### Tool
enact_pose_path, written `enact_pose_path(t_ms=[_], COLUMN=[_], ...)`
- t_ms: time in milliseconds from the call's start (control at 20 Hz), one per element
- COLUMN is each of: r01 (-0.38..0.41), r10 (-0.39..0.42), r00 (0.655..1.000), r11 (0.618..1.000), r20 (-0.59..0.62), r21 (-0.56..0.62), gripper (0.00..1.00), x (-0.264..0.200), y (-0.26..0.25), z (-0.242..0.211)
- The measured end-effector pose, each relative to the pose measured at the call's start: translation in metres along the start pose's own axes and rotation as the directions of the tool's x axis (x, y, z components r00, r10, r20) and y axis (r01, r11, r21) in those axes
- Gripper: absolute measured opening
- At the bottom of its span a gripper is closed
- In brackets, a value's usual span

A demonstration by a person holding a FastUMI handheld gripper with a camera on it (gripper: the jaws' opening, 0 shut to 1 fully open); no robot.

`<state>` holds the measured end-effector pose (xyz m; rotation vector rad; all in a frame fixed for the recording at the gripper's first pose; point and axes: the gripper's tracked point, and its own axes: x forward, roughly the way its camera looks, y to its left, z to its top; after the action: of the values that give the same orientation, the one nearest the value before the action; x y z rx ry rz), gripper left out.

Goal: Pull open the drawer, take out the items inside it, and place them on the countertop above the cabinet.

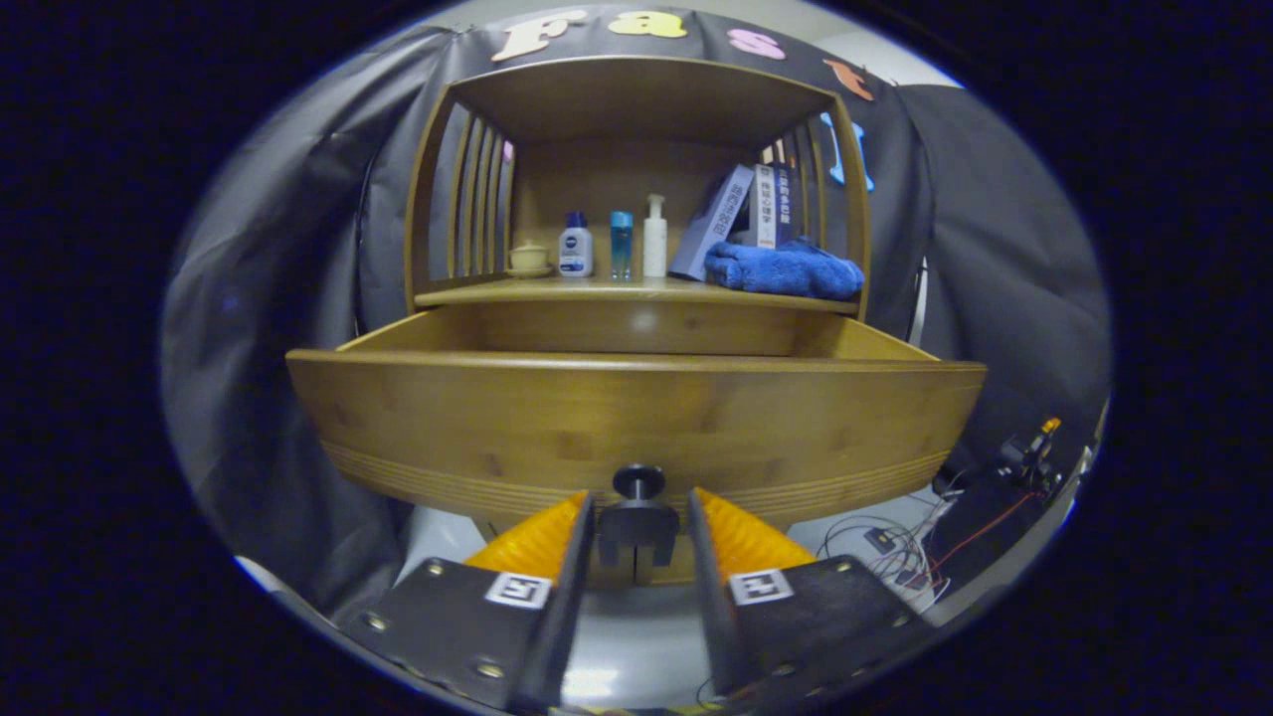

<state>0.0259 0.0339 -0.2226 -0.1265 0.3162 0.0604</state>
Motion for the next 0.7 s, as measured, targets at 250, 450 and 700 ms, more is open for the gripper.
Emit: enact_pose_path(t_ms=[250, 450, 700], r01=[0.02, 0.023, -0.005], r10=[-0.02, -0.024, 0.008], r00=[1.0, 1.0, 0.993], r11=[0.998, 0.994, 1.0], r20=[0.002, 0.004, -0.118], r21=[0.062, 0.108, 0.031], gripper=[1.0, 1.0, 1.0], x=[-0.01, -0.007, 0.033], y=[0.001, 0.007, 0.01], z=[0.042, 0.088, 0.113])
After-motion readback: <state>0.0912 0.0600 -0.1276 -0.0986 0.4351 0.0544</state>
